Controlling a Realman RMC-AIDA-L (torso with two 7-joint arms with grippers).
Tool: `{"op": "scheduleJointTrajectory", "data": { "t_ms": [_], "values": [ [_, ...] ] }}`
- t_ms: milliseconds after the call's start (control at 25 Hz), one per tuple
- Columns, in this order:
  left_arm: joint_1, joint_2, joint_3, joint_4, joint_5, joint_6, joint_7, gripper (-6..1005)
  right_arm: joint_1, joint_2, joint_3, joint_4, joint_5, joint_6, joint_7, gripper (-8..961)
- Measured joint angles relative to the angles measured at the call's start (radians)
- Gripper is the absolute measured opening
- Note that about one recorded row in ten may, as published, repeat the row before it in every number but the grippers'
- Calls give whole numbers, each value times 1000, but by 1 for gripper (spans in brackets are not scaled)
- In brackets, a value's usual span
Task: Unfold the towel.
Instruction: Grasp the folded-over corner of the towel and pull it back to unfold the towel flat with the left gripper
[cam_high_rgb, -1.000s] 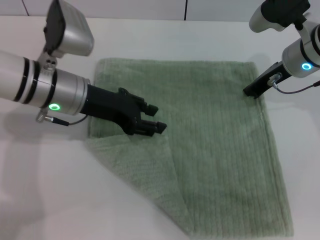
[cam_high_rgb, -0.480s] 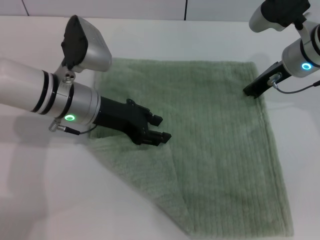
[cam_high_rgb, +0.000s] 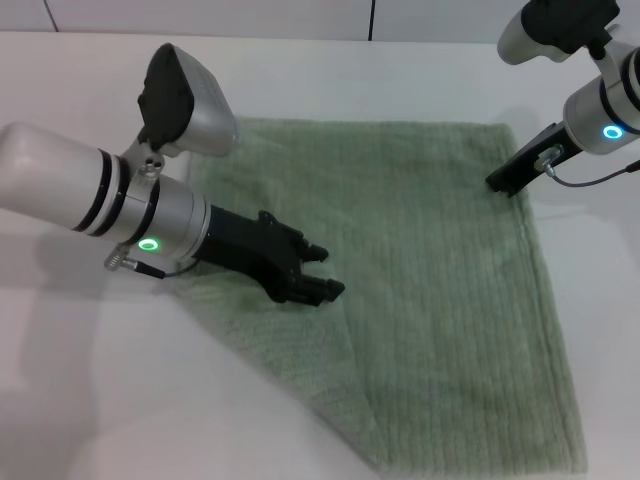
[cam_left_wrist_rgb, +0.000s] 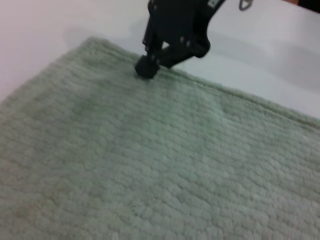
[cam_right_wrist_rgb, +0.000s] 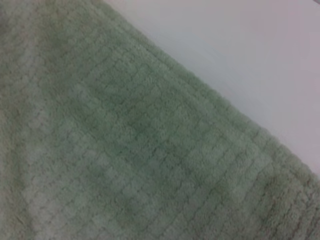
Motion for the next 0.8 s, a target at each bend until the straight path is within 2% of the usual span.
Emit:
{"op": "scheduleJointTrajectory", "data": {
  "t_ms": [160,280,480,680,800],
  "values": [
    [-3,1,51,5,3,-19,-24,470,0,0,-1,0,0,0,0,-1],
    [-4,1,55,10,3,-21,-34,465,0,0,-1,0,0,0,0,-1],
    [-4,4,50,18,-2,-16,-42,226,0,0,-2,0,0,0,0,-1],
    [-3,7,25,27,-4,18,-43,41,-1,0,-1,0,0,0,0,-1],
    [-3,10,2,34,-3,52,-44,40,-1,0,-1,0,0,0,0,-1]
  ]
}}
